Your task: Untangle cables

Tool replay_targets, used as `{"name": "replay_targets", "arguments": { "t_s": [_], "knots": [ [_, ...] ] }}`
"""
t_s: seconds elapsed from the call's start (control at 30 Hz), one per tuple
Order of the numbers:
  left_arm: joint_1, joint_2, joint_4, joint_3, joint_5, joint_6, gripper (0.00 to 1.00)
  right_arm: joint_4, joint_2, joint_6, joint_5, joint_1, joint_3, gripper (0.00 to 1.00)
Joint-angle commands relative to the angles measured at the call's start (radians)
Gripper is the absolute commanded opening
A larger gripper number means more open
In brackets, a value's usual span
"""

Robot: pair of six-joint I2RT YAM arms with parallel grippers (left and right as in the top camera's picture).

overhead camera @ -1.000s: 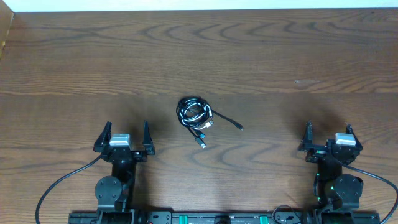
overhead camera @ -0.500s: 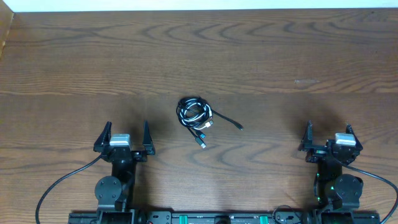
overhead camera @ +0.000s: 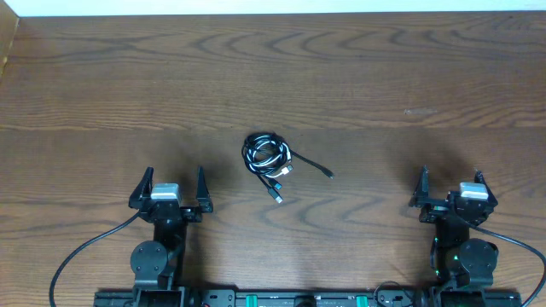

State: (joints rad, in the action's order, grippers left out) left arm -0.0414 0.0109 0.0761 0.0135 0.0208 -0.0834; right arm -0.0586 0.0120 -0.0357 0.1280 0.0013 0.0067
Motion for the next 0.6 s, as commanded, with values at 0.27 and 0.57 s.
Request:
{"name": "replay_targets", "arguments": {
  "t_s": [0.27,0.57],
  "knots": [
    [-0.004,-0.007,0.114,-0.002,0.003,0.208,0.98,-0.003,0.000,0.013,0.008,-0.013,-0.001,0.99],
    [-0.004,-0.006,0.141,0.140,0.085,0.292,0.98,-0.003,0.000,0.013,0.008,-0.013,-0.001,0.99]
  ]
}}
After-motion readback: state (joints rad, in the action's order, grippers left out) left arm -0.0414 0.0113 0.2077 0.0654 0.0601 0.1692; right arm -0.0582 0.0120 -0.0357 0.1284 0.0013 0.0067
